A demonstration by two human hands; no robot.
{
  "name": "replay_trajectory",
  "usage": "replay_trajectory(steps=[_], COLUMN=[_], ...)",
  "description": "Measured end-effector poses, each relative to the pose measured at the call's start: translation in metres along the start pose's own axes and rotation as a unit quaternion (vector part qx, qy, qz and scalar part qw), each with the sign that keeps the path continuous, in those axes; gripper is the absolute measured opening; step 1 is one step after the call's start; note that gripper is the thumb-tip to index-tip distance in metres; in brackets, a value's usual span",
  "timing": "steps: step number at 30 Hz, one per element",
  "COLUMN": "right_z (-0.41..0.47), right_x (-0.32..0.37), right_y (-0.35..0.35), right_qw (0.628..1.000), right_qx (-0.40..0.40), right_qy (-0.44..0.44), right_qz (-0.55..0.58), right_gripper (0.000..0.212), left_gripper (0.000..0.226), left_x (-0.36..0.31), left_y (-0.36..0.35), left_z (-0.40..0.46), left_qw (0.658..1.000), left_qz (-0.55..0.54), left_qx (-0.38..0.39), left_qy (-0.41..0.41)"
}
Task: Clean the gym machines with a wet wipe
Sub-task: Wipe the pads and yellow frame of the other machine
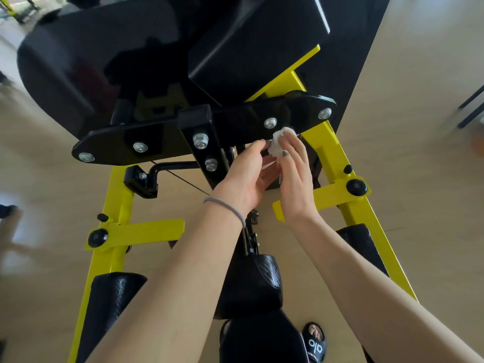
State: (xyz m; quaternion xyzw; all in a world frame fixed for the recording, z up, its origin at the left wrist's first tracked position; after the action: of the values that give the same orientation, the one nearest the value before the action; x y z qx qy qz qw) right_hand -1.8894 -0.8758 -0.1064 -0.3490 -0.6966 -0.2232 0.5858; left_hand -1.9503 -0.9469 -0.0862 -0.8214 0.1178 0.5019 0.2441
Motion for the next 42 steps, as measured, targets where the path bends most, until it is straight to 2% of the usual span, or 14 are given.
replay_trajectory(steps=[3, 8, 13, 19, 21, 24, 27, 30, 33, 35, 38, 39, 40, 42], right_z=[-0.004, -0.019, -0.053, -0.091, -0.095, -0.096, -0.092, -0.08, -0.062, -0.054, -0.05, -0.05, -0.05, -0.049], right_x=[0.0, 0.012, 0.026, 0.048, 0.057, 0.065, 0.076, 0.092, 0.091, 0.082, 0.078, 0.078, 0.078, 0.076], right_y=[-0.013, -0.041, -0.051, -0.075, -0.093, -0.12, -0.13, -0.129, -0.135, -0.142, -0.144, -0.143, -0.143, -0.143], right_qw=[0.991, 0.988, 0.987, 0.989, 0.978, 0.951, 0.921, 0.887, 0.852, 0.84, 0.836, 0.834, 0.83, 0.825], right_qx=[0.039, 0.097, 0.113, 0.111, 0.119, 0.126, 0.077, -0.052, -0.113, -0.106, -0.114, -0.118, -0.12, -0.124], right_qy=[-0.063, -0.073, -0.057, 0.099, 0.161, 0.232, 0.303, 0.361, 0.346, 0.332, 0.335, 0.338, 0.342, 0.348], right_qz=[0.111, 0.099, 0.1, 0.006, -0.057, -0.162, -0.232, -0.284, -0.377, -0.416, -0.42, -0.42, -0.423, -0.428], right_gripper=[0.038, 0.038, 0.036, 0.037, 0.035, 0.035, 0.039, 0.039, 0.046, 0.048, 0.048, 0.048, 0.048, 0.048], left_gripper=[0.034, 0.03, 0.034, 0.039, 0.037, 0.018, 0.014, 0.013, 0.008, 0.011, 0.012, 0.011, 0.011, 0.006], left_x=[-0.006, -0.02, -0.036, -0.048, -0.057, -0.08, -0.11, -0.134, -0.135, -0.123, -0.108, -0.102, -0.096, -0.089], left_y=[0.005, 0.012, 0.037, 0.076, 0.094, 0.135, 0.165, 0.167, 0.147, 0.133, 0.134, 0.141, 0.152, 0.174], left_z=[-0.009, -0.035, -0.05, -0.062, -0.061, -0.052, -0.041, -0.033, -0.025, -0.019, -0.009, -0.005, -0.002, 0.0], left_qw=[1.0, 0.999, 0.997, 0.995, 0.991, 0.97, 0.91, 0.807, 0.689, 0.608, 0.494, 0.469, 0.464, 0.482], left_qz=[-0.016, -0.049, -0.029, -0.053, -0.049, -0.03, 0.074, 0.269, 0.422, 0.521, 0.629, 0.648, 0.657, 0.664], left_qx=[-0.011, 0.0, 0.01, -0.003, -0.018, -0.105, -0.189, -0.209, -0.153, -0.091, -0.061, -0.06, -0.056, -0.056], left_qy=[-0.008, -0.02, -0.066, -0.083, -0.122, -0.218, -0.362, -0.482, -0.569, -0.592, -0.598, -0.597, -0.592, -0.569])
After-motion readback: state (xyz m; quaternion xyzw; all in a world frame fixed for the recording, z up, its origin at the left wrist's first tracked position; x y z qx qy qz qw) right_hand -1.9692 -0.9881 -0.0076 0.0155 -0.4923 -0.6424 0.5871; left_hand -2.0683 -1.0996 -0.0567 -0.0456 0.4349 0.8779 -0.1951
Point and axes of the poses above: each hand's wrist, its own z-axis towards the middle knuckle, its own y-axis out of the back of the hand, x = y × z, the point moved 7 cm from there along z, towards the middle knuckle, and after that the axes turned 15 degrees about -y, right-handed, at the moved point
